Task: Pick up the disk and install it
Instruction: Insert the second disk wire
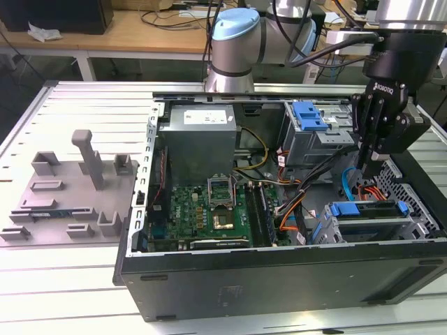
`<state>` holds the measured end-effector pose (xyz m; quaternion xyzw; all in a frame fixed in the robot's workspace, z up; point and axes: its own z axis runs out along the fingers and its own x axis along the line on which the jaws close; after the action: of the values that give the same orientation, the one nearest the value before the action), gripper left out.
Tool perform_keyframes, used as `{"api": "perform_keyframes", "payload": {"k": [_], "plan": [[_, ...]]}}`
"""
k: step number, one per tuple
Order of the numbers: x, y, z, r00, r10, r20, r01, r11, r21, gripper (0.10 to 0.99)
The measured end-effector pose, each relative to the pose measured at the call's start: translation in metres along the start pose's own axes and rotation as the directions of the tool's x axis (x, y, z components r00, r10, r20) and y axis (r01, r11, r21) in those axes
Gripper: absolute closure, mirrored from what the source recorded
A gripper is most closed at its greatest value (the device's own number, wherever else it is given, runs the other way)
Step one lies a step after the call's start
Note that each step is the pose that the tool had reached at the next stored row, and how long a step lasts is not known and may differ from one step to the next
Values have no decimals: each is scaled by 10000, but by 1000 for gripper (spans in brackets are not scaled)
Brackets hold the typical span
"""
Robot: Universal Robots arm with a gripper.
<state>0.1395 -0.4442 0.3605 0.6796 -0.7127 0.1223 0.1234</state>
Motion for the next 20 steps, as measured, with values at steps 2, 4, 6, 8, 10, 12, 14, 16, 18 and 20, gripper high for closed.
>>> {"api": "perform_keyframes", "payload": {"k": [2, 4, 6, 8, 10, 12, 14, 16, 18, 20], "plan": [[0, -6, 1, 10000, 7, 0, -7, 10000, -3, 816], [-1, -7, 7, 10000, 43, -6, -43, 10000, -15, 816], [-5, -7, 16, 9999, 144, -7, -144, 9999, -52, 816], [-6, -7, 19, 9997, 247, -9, -247, 9997, -91, 816], [-7, -6, 22, 9995, 327, -9, -327, 9994, -120, 816], [-7, -6, 23, 9993, 384, -10, -384, 9992, -140, 816], [-9, -7, 27, 9991, 413, -11, -414, 9990, -151, 902], [-8, -7, 29, 9991, 414, -11, -414, 9990, -151, 902], [-9, -7, 32, 9991, 414, -10, -414, 9990, -151, 902], [-9, -7, 37, 9991, 414, -11, -414, 9990, -151, 902]]}}
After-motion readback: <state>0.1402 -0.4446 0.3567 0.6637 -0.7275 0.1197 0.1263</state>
